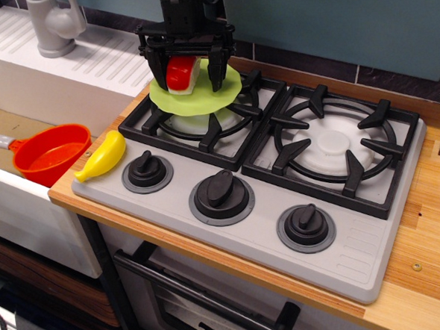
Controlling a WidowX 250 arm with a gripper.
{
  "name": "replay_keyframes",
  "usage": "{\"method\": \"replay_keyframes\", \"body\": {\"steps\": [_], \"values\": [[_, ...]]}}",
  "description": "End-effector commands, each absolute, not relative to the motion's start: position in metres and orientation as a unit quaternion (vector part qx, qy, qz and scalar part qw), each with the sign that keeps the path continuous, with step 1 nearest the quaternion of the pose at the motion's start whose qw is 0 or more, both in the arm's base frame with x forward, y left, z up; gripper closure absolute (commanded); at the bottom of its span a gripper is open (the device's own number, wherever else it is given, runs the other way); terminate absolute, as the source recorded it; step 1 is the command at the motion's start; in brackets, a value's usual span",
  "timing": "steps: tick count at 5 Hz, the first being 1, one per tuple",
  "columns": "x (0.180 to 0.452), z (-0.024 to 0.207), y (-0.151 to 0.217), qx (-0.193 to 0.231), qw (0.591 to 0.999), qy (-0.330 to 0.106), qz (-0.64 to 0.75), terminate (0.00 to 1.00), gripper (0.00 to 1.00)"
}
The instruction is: End effector transition from object to object
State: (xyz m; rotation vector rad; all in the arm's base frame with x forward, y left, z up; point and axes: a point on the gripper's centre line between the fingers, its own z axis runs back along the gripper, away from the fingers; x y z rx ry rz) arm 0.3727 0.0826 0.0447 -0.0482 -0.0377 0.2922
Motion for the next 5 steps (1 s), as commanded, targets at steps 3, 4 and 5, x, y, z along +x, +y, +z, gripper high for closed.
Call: {"method": "replay_keyframes", "body": {"steps": [3, 4, 5], "values": [[0.37, 0.069, 0.077, -0.009, 0.987, -0.008, 0.157, 0.0, 0.0], [0.372, 0.07, 0.075, -0.01, 0.987, -0.012, 0.159, 0.0, 0.0], [0.372, 0.072, 0.075, -0.011, 0.987, -0.019, 0.161, 0.0, 0.0]]}}
